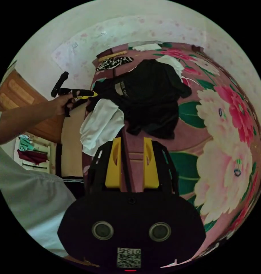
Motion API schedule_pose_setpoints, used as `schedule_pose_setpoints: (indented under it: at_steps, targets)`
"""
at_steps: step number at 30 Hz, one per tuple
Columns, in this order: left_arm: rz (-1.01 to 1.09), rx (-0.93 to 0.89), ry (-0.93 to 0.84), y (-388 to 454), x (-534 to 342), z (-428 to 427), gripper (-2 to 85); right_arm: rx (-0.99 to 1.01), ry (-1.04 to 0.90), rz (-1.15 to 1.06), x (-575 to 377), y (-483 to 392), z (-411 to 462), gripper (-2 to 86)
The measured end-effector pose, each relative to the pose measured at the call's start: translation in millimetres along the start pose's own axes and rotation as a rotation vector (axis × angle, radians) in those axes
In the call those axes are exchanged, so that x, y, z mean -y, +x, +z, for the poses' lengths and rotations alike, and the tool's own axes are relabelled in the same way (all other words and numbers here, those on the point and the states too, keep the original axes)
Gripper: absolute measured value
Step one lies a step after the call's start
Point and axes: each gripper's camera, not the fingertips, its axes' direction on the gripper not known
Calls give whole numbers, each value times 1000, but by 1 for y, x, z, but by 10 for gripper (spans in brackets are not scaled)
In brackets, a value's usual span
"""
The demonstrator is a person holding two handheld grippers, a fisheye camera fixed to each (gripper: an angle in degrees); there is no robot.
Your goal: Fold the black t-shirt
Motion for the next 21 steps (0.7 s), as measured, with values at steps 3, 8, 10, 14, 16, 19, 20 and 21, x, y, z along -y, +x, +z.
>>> schedule_pose_setpoints:
  at_steps: [3, 8, 10, 14, 16, 19, 20, 21]
  targets:
    - [-12, -5, -10, -40, 8, 3, 174, -48, -49, -80, 60, -22, 0, 128]
    - [16, -165, -36, -100, 20, -3, 71, -132, -282, -165, 108, -54, 12, 95]
    - [14, -204, 8, -120, 22, -16, 57, -113, -267, -63, 118, -54, -11, 43]
    - [103, -366, 150, -153, 28, -68, 50, -11, -81, 135, 123, -50, -112, 27]
    - [176, -403, 209, -159, 31, -97, 47, 13, 81, 210, 117, -47, -183, 25]
    - [315, -495, 315, -161, 30, -143, 41, -42, 387, 204, 94, -61, -322, 22]
    - [358, -553, 352, -160, 29, -158, 32, -101, 491, 194, 79, -74, -378, 22]
    - [371, -588, 390, -160, 27, -173, 23, -179, 578, 198, 63, -89, -431, 22]
